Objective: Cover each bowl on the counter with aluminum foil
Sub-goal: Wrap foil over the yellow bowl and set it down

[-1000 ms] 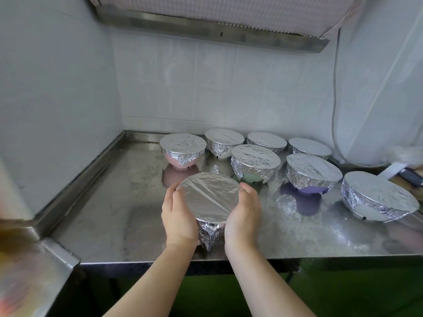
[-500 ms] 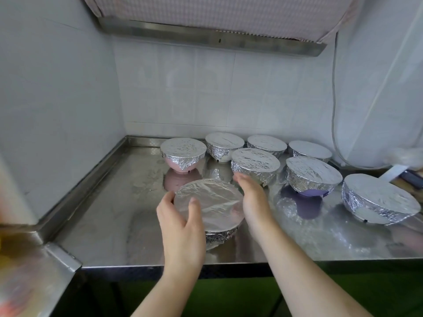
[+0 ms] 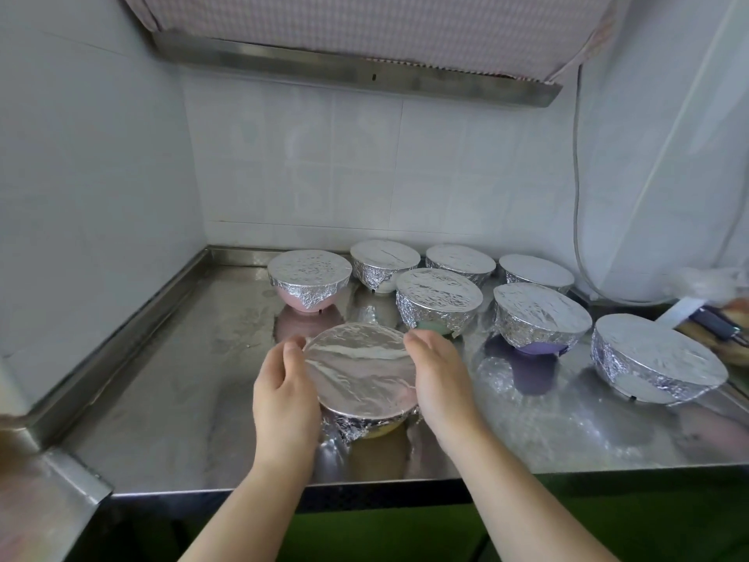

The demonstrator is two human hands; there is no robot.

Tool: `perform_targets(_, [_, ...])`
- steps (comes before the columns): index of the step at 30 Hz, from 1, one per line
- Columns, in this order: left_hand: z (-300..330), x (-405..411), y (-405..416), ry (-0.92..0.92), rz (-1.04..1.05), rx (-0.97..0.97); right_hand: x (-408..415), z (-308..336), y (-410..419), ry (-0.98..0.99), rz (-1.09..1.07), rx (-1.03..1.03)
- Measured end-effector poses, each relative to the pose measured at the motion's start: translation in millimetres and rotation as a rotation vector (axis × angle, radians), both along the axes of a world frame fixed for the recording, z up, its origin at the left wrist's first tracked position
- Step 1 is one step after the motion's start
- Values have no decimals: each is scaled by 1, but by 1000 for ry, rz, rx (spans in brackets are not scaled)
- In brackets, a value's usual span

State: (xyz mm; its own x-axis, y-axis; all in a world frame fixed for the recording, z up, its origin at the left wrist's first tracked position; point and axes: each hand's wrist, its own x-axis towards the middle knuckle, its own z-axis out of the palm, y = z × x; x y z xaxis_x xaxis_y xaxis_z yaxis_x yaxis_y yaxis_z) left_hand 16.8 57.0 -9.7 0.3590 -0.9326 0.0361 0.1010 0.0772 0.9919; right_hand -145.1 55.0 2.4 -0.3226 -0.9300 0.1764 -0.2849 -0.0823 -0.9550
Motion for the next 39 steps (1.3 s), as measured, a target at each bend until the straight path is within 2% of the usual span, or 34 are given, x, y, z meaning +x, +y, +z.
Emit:
perform_targets(2, [-1,-3,3,26,-3,4,-5,6,-5,-33,16,9])
perform_targets(6, [-7,-19,10,84,-44,27,-8,1,-21,-338,84,102])
perform_targets(10, [-14,-27,8,160,-5,5,-9,-9,-22,-516,95,116])
perform_targets(20, [-17,-40,3,378,71,40,4,-8,-16,-676,0,83])
perform_targets(31, [-19,-30,1,360,-82,52,9,-13,-1,-949,-94,109])
perform_targets(39, [-36,-31,-12,380,-61,125,10,-20,2,-941,-82,153])
